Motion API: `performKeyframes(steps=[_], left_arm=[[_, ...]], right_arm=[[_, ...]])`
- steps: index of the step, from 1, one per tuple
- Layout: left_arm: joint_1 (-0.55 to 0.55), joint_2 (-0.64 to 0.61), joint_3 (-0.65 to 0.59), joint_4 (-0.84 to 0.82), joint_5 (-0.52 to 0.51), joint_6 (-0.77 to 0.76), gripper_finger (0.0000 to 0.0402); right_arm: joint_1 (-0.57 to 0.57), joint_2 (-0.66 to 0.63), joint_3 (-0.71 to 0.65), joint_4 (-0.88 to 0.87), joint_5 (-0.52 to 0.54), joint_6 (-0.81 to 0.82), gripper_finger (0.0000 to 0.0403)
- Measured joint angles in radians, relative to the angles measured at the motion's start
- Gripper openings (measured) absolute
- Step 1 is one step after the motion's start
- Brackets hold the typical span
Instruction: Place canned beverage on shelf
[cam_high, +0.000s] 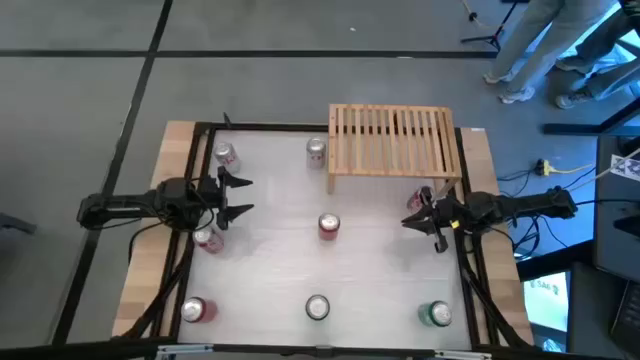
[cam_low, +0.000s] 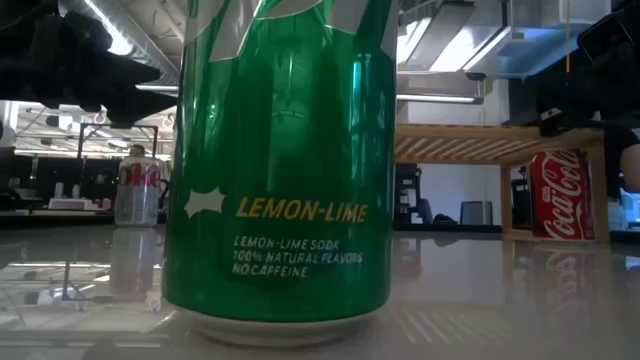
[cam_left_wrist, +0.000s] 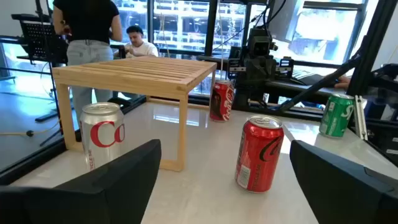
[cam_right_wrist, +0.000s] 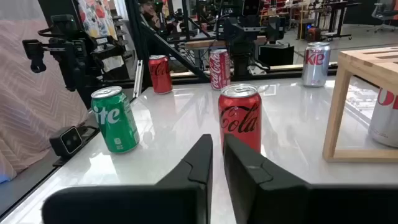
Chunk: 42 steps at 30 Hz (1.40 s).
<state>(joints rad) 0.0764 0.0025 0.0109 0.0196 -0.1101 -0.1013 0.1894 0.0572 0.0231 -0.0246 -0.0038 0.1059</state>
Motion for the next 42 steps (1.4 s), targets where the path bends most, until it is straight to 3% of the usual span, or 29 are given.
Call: performKeyframes(steps=[36,42], left_arm=[[0.000,0.000,0.000,0.000,0.000,0.000,0.0347],[0.000,0.000,0.000,0.022,-0.003,0.000,0.0347]], right_arm=[[0.000,0.000,-0.001,0.009,0.000,0.000,0.0037],[0.000,-0.001,-0.004,0.086,0.116,-0.008,0.0037]])
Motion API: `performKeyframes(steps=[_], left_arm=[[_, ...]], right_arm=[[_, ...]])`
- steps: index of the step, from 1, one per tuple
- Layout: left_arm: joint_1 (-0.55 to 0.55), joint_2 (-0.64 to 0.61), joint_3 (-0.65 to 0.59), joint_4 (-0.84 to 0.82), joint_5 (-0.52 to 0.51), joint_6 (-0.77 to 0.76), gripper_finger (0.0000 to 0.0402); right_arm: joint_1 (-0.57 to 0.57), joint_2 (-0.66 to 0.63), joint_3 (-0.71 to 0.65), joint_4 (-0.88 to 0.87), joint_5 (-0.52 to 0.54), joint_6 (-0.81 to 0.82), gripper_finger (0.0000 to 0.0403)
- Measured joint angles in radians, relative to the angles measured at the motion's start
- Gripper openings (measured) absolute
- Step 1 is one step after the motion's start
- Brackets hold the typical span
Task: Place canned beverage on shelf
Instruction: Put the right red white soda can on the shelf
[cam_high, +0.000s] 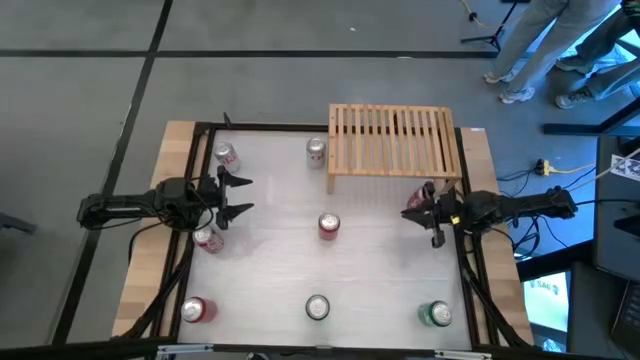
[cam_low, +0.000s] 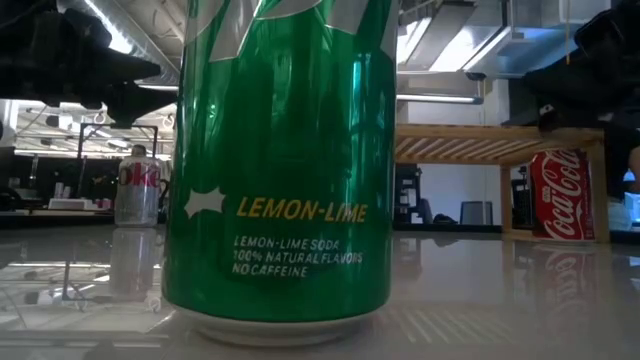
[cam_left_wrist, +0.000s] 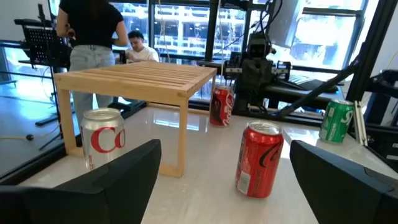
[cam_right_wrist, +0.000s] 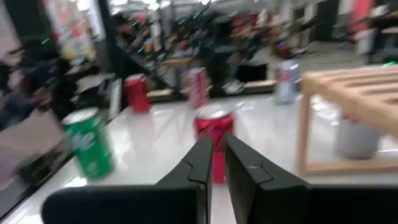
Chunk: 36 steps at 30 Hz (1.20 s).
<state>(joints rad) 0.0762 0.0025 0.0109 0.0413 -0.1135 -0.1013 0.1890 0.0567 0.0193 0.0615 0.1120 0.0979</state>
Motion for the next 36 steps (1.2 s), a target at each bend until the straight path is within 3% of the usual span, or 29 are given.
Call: performKeyframes(steps=[5,9,19,28,32,36], left_arm=[[0.000,0.001,-0.001,0.062,-0.018,0.051,0.0347],[0.000,0.000,0.000,0.170,-0.024,0.077,0.0347],[0.000,0.054,0.000,0.193,-0.121,0.133,0.0347],[0.000,0.098,0.000,0.238,-0.102,0.132,0.0347],[0.000,0.098,0.000,0.254,-0.103,0.137,0.0347],[0.000,0.098,0.000,0.269,-0.103,0.138,0.0347]], right_arm=[[0.000,0.000,0.032,0.027,0.060,-0.023,0.0037],[0.000,0.033,0.150,-0.111,0.153,-0.004,0.0037],[0.000,0.443,0.600,-0.591,0.330,0.238,0.0037],[0.000,0.803,1.040,-1.151,0.267,0.555,0.0037],[0.000,0.906,1.112,-1.286,0.212,0.672,0.0043],[0.000,0.994,1.124,-1.390,0.167,0.785,0.0089]])
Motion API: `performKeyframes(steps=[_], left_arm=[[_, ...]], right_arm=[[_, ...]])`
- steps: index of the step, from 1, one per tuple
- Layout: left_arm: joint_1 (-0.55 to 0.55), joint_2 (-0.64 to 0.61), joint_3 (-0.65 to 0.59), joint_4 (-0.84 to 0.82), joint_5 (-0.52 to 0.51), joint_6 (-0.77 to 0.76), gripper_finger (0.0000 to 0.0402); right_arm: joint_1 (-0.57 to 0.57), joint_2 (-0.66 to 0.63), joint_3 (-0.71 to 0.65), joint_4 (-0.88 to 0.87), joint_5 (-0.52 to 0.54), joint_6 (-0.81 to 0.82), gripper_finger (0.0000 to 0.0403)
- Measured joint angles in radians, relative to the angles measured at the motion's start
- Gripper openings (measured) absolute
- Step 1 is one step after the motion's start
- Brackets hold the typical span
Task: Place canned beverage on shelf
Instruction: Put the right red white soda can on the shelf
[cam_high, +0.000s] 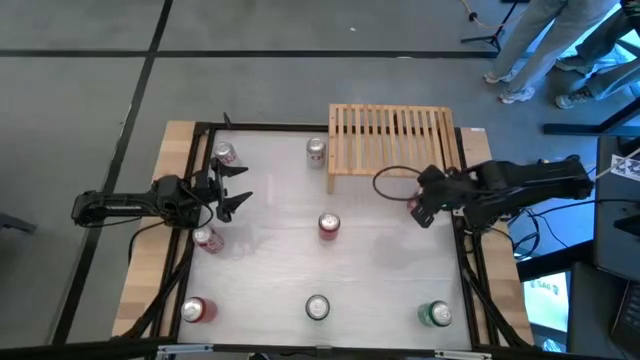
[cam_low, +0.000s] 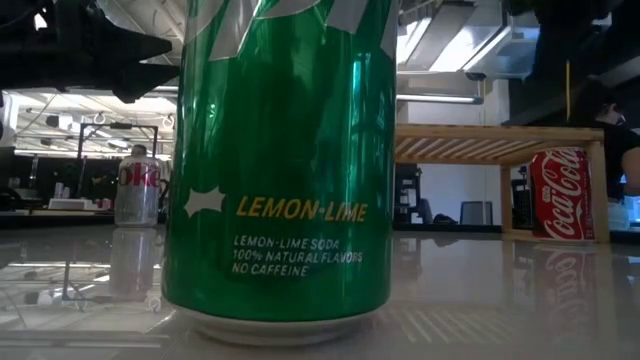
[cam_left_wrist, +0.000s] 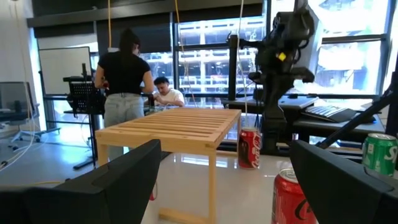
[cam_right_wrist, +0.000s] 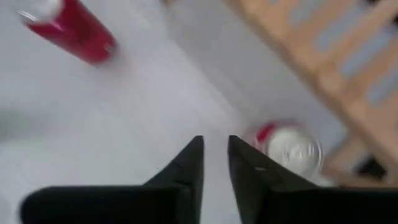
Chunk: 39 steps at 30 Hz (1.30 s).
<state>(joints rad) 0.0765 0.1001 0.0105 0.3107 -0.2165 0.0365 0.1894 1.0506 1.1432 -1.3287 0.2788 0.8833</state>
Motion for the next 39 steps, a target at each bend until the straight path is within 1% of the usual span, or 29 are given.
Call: performKeyframes(steps=[2,4,7,10,13,16,19,25,32,39], left_arm=[[0.000,0.000,0.000,0.000,-0.002,0.000,0.0347],[0.000,0.000,0.000,0.000,0.000,0.000,0.0347],[0.000,0.000,0.000,0.000,0.004,0.000,0.0347],[0.000,0.000,0.000,0.004,0.005,0.000,0.0347],[0.000,0.000,0.000,0.017,0.005,0.001,0.0347],[0.000,0.000,0.000,0.016,0.005,0.001,0.0347],[0.000,0.000,0.000,0.016,0.005,0.001,0.0347],[0.000,0.000,0.000,0.016,0.005,0.000,0.0347],[0.000,0.000,0.000,0.016,0.005,0.000,0.0347],[0.000,0.000,0.000,0.016,0.005,0.000,0.0347]], right_arm=[[0.000,0.028,0.001,-0.050,-0.025,0.041,0.0126],[0.000,0.054,0.001,-0.089,-0.027,0.085,0.0171],[0.000,0.076,0.001,-0.151,0.000,0.137,0.0239],[0.000,0.080,0.001,-0.186,0.052,0.175,0.0300],[0.000,0.080,0.001,-0.182,0.063,0.186,0.0350],[0.000,0.080,0.000,-0.187,0.097,0.192,0.0384],[-0.006,0.080,-0.023,-0.192,0.131,0.211,0.0397],[-0.063,0.079,-0.088,-0.177,0.104,0.210,0.0387],[-0.106,0.079,-0.160,-0.120,0.095,0.209,0.0386],[-0.113,0.079,-0.220,-0.026,0.093,0.201,0.0386]])
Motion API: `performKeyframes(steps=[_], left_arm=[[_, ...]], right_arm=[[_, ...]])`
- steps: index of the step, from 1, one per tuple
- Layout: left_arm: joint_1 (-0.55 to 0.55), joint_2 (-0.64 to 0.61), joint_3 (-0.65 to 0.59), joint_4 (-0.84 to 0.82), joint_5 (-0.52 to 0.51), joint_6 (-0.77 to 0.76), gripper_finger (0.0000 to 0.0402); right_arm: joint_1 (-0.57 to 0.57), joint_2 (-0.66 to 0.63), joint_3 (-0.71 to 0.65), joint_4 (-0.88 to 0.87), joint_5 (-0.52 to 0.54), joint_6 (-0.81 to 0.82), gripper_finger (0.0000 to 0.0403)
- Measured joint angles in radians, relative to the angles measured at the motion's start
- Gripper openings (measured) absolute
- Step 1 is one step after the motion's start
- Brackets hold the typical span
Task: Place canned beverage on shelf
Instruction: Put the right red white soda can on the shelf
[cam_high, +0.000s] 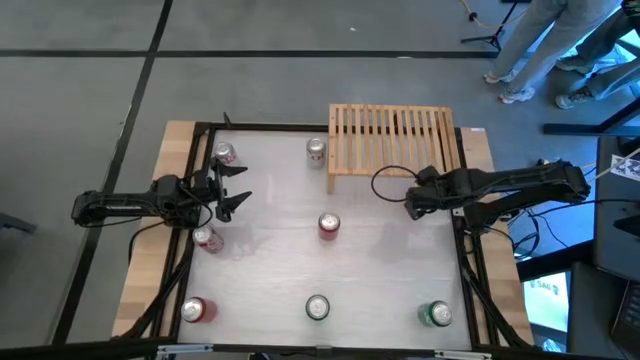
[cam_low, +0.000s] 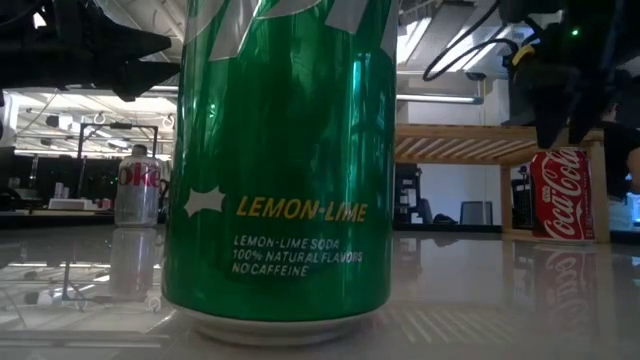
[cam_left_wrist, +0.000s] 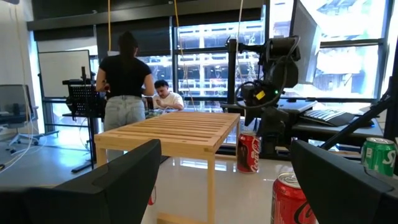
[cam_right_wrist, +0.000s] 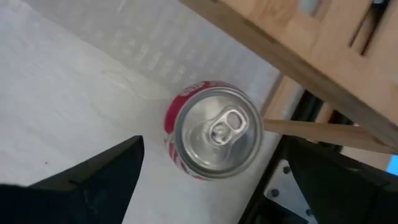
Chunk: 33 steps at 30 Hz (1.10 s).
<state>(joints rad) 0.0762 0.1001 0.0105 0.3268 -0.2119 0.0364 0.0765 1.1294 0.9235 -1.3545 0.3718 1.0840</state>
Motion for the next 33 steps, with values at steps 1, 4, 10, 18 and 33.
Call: performKeyframes(steps=[1,4,10,18,33], left_arm=[[0.000,0.000,0.000,0.000,0.000,0.000,0.0347],[0.000,0.000,0.000,0.000,0.000,0.000,0.0347],[0.000,0.000,0.000,0.000,-0.001,0.000,0.0347],[0.000,0.000,0.000,0.000,-0.007,0.000,0.0347],[0.000,0.000,0.000,0.005,-0.007,0.000,0.0347]], right_arm=[[0.000,0.000,-0.007,0.009,0.001,0.001,0.0386],[0.000,0.000,-0.031,0.027,0.002,0.009,0.0386],[0.000,0.000,-0.084,0.105,0.022,0.005,0.0386],[0.001,0.000,-0.152,0.181,0.063,-0.059,0.0385],[0.002,0.029,-0.152,0.202,0.051,-0.123,0.0287]])
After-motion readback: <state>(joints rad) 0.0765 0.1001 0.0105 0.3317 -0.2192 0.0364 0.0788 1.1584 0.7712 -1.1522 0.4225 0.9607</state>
